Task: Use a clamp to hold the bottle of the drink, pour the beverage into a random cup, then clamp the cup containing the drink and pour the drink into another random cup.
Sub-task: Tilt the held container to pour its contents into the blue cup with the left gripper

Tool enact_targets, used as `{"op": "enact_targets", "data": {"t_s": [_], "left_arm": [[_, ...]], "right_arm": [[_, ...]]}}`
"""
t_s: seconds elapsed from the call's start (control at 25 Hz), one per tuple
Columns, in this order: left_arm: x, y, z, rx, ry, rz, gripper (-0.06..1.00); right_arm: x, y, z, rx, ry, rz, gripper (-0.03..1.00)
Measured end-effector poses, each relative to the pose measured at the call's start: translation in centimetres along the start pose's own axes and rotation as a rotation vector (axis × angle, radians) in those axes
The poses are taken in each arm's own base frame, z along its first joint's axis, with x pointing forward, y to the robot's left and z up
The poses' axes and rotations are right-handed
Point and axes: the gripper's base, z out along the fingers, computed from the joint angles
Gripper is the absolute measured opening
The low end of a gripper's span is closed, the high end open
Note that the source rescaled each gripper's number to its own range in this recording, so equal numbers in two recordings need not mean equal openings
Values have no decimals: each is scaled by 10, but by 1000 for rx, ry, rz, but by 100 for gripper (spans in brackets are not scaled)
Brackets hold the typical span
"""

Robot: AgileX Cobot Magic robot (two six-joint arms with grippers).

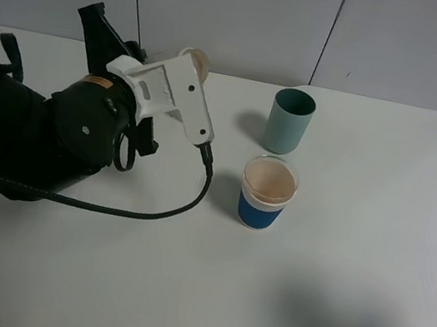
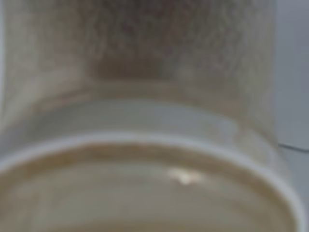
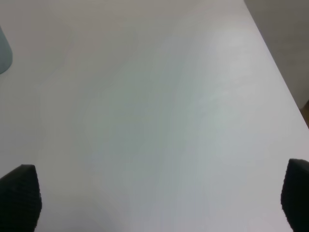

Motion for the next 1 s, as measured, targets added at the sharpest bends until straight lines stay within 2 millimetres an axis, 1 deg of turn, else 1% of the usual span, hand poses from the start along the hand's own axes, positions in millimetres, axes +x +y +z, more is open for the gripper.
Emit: {"op": "enact_targets", "data": {"t_s": [0.24, 0.48, 0.76, 1.0], "left_arm": [[-21, -20, 3, 25, -13, 101, 2], [-39, -37, 4, 47, -37, 142, 2], [-50, -49, 11, 76, -38, 187, 2], [-50, -54, 13, 85, -35, 216, 2]], "right_arm": [[0, 0, 0, 0, 0, 0, 100], [0, 0, 0, 0, 0, 0, 100], [0, 0, 0, 0, 0, 0, 100], [0, 0, 0, 0, 0, 0, 100]]}}
